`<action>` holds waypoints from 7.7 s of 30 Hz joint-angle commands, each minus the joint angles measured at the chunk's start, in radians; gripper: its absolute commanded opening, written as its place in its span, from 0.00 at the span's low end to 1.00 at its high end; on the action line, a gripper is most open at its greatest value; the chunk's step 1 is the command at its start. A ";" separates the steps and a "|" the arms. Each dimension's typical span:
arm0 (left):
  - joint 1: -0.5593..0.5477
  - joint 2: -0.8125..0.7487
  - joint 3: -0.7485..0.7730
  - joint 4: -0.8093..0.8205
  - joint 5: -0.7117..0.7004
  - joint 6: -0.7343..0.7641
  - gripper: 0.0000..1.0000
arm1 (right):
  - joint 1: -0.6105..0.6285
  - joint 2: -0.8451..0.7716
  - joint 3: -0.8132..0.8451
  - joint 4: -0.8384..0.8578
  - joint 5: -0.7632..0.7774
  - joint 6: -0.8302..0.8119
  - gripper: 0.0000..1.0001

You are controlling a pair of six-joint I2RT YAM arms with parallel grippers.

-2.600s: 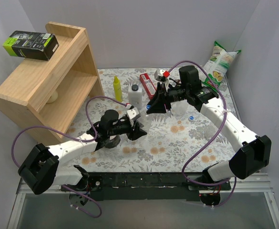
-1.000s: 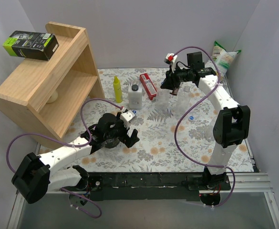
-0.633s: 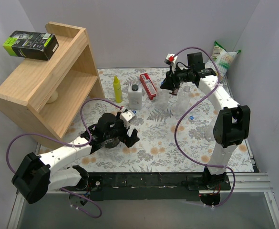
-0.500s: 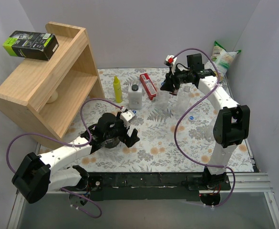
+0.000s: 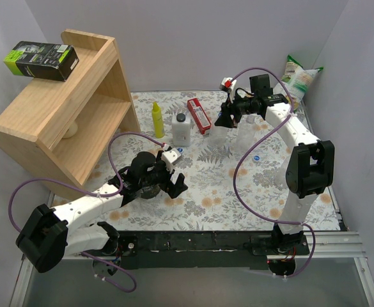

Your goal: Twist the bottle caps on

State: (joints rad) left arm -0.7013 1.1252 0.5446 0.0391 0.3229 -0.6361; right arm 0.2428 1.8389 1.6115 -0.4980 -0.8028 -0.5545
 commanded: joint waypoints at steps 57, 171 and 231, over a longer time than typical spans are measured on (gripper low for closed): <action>0.006 -0.002 -0.049 0.081 0.071 -0.011 0.98 | -0.145 -0.216 -0.096 -0.077 0.337 0.110 0.67; -0.047 0.084 0.043 0.252 0.097 -0.076 0.00 | -0.092 -0.053 -0.348 -0.240 0.665 -0.338 0.60; -0.084 0.110 -0.130 0.400 0.280 0.300 0.00 | 0.611 -0.418 0.040 -0.626 0.390 -0.397 0.28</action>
State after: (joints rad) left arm -0.7807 1.2701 0.4034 0.4255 0.5846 -0.3763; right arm 0.8124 1.4021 1.5867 -1.0782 -0.4328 -0.8986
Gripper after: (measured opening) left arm 0.525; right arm 0.402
